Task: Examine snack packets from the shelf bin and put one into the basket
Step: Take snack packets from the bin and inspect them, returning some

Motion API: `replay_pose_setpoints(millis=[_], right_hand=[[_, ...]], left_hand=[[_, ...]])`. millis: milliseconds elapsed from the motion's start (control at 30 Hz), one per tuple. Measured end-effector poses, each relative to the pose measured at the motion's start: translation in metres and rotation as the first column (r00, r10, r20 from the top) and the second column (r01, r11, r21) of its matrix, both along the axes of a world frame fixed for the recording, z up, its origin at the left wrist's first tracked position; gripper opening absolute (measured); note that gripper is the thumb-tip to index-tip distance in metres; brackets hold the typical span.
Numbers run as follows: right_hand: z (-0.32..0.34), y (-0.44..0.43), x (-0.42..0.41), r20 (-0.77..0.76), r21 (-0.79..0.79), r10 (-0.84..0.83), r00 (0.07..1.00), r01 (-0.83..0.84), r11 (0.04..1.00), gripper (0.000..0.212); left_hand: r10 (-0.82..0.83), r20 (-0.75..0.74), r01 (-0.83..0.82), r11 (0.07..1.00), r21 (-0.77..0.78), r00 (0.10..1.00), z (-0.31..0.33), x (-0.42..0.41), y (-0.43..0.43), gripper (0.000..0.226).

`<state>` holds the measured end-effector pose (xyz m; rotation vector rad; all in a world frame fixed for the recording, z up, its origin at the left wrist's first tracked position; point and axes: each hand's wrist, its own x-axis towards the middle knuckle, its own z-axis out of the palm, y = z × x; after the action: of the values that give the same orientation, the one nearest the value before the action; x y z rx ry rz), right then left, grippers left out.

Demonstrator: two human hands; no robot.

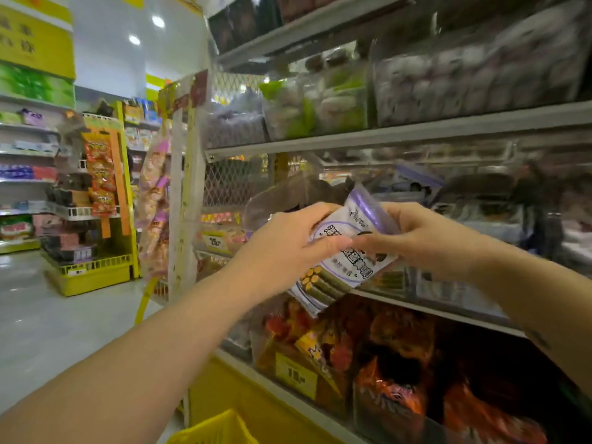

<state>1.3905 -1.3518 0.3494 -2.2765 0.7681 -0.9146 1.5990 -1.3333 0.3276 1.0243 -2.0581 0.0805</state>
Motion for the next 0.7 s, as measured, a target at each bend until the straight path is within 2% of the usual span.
replay_pose_setpoints(millis=[33,100,167,200,267,367,433,567,700], right_hand=[[0.013,0.004,-0.010,-0.004,-0.069,-0.055,0.998,0.055,0.996,0.008],[0.036,0.005,-0.032,0.002,-0.269,-0.218,0.976,0.211,0.940,0.010],[0.055,0.004,-0.055,0.028,-0.482,-0.423,0.906,0.383,0.788,0.002],[0.063,0.002,-0.066,0.072,-0.553,-0.508,0.859,0.458,0.696,0.006],[0.074,-0.001,-0.087,0.174,-0.613,-0.598,0.782,0.561,0.556,0.014],[0.082,-0.008,-0.107,0.250,-0.653,-0.647,0.720,0.619,0.436,0.031],[0.085,-0.016,-0.117,0.241,-0.658,-0.677,0.696,0.630,0.414,0.037],[0.085,-0.035,-0.128,0.143,-0.657,-0.720,0.680,0.609,0.445,0.036],[0.090,-0.050,-0.131,0.040,-0.671,-0.748,0.663,0.572,0.471,0.037]], left_hand=[[0.008,-0.003,-0.008,0.999,-0.040,1.000,0.010,-0.010,-0.003,0.044],[0.054,0.003,-0.053,0.992,-0.118,0.999,0.027,-0.027,-0.012,0.044],[0.110,-0.005,-0.109,0.973,-0.202,0.994,0.039,-0.039,-0.025,0.039],[0.138,-0.005,-0.136,0.961,-0.240,0.990,0.044,-0.044,-0.033,0.036],[0.185,0.028,-0.169,0.942,-0.289,0.982,0.052,-0.057,-0.049,0.033],[0.212,0.139,-0.160,0.936,-0.312,0.967,0.064,-0.081,-0.078,0.036],[0.206,0.200,-0.135,0.938,-0.320,0.958,0.072,-0.100,-0.098,0.040],[0.240,0.279,-0.132,0.926,-0.354,0.930,0.085,-0.133,-0.135,0.049],[0.204,0.276,-0.111,0.942,-0.318,0.939,0.088,-0.147,-0.165,0.034]])
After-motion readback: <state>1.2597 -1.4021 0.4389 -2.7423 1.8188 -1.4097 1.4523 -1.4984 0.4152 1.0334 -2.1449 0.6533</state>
